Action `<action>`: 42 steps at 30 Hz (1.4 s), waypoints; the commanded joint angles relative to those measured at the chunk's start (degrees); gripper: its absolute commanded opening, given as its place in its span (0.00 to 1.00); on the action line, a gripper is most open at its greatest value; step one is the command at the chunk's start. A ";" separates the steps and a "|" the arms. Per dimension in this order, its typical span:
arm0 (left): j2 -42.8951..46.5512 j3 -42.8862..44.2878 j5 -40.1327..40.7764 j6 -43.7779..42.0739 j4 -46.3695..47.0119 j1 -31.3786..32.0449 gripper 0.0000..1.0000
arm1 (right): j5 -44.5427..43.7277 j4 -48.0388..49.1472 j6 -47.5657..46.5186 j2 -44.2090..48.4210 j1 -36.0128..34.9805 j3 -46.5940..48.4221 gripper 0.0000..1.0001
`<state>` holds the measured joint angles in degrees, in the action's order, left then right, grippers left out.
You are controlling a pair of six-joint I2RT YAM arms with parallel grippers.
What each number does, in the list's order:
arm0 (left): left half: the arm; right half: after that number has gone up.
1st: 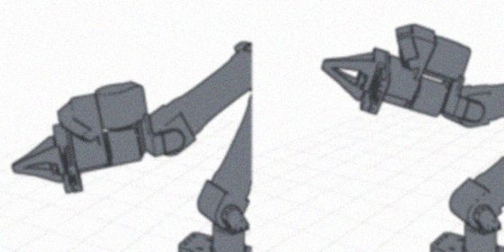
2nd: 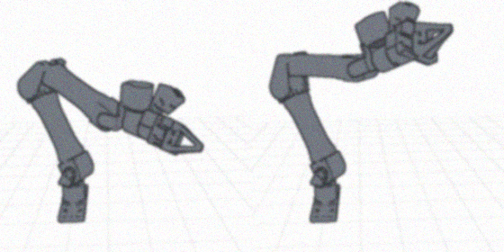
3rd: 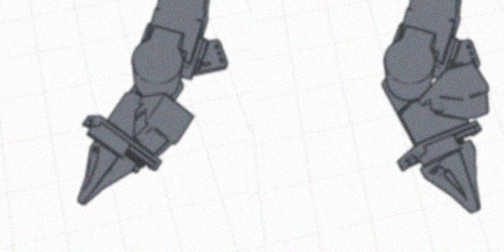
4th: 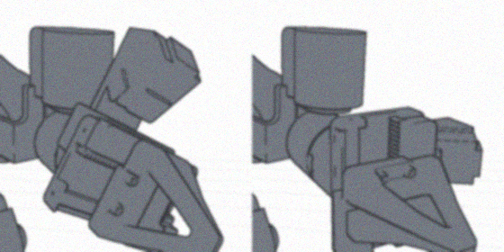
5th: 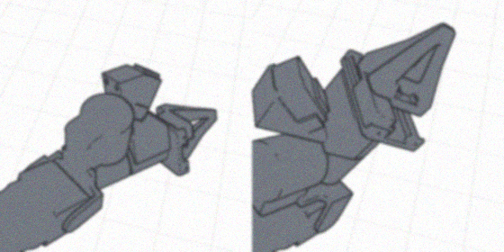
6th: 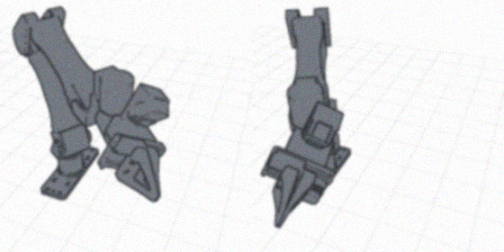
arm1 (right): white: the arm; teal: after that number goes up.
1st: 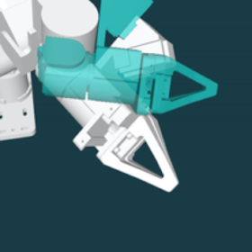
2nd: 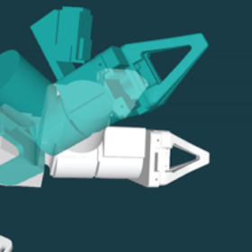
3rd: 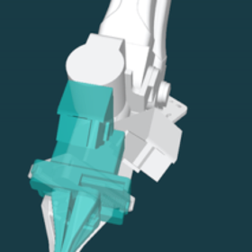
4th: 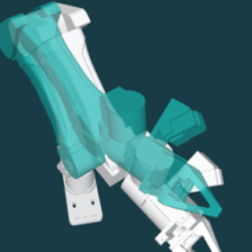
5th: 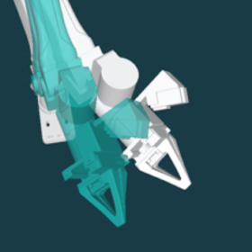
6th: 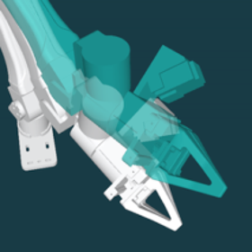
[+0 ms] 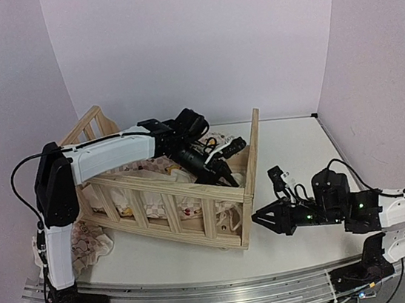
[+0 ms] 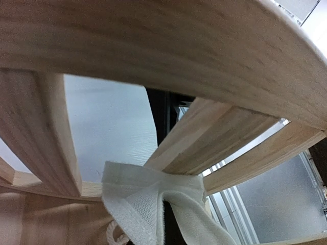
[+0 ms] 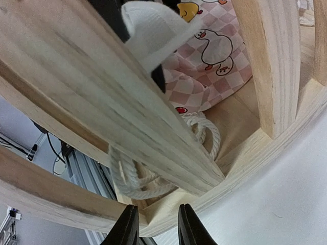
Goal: Set up the pet bed
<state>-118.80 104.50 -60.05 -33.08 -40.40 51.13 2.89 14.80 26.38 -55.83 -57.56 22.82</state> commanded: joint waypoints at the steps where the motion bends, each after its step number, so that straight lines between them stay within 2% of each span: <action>1: 6.29 -2.22 -1.43 6.78 4.23 0.88 0.00 | -0.29 9.74 -5.55 -0.11 -0.21 -1.94 0.25; 7: 6.73 -3.60 0.15 13.16 8.87 0.95 0.00 | 4.75 11.09 -11.62 2.08 -0.19 -4.34 0.34; 10: 6.28 -2.52 0.84 14.03 8.25 0.90 0.00 | 3.88 10.51 -12.91 3.37 -0.17 -5.18 0.32; 14: 7.46 -5.96 0.60 16.39 12.88 0.90 0.00 | 4.40 11.16 -14.90 0.55 -0.23 -4.15 0.30; 19: 6.93 -7.01 2.02 16.17 14.45 0.93 0.00 | 4.97 16.26 -17.35 -4.15 -0.15 -1.99 0.29; 24: 7.45 -8.20 2.38 15.42 14.00 0.90 0.00 | 7.49 20.56 -15.95 -8.64 -0.16 -0.14 0.30; 30: 7.95 -9.42 2.66 16.11 15.24 0.90 0.00 | 14.04 22.71 -14.69 -13.21 -0.16 0.43 0.42; 35: 8.29 -9.66 3.84 16.12 16.15 0.83 0.00 | 17.31 23.74 -13.79 -15.93 -0.20 1.49 0.45; 37: 8.41 -9.60 4.17 16.04 16.30 0.81 0.00 | 15.98 24.30 -12.95 -16.87 -0.23 2.18 0.39; 40: 8.90 -9.82 3.44 15.64 15.80 0.73 0.00 | 11.63 26.79 -10.74 -18.37 -0.22 2.62 0.25; 42: 9.38 -10.33 3.07 15.68 15.53 0.49 0.00 | 9.42 26.88 -9.69 -19.08 -0.18 2.99 0.19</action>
<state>-113.16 94.35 -56.23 -17.51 -27.95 50.77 13.76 38.91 8.73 -72.20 -57.31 22.22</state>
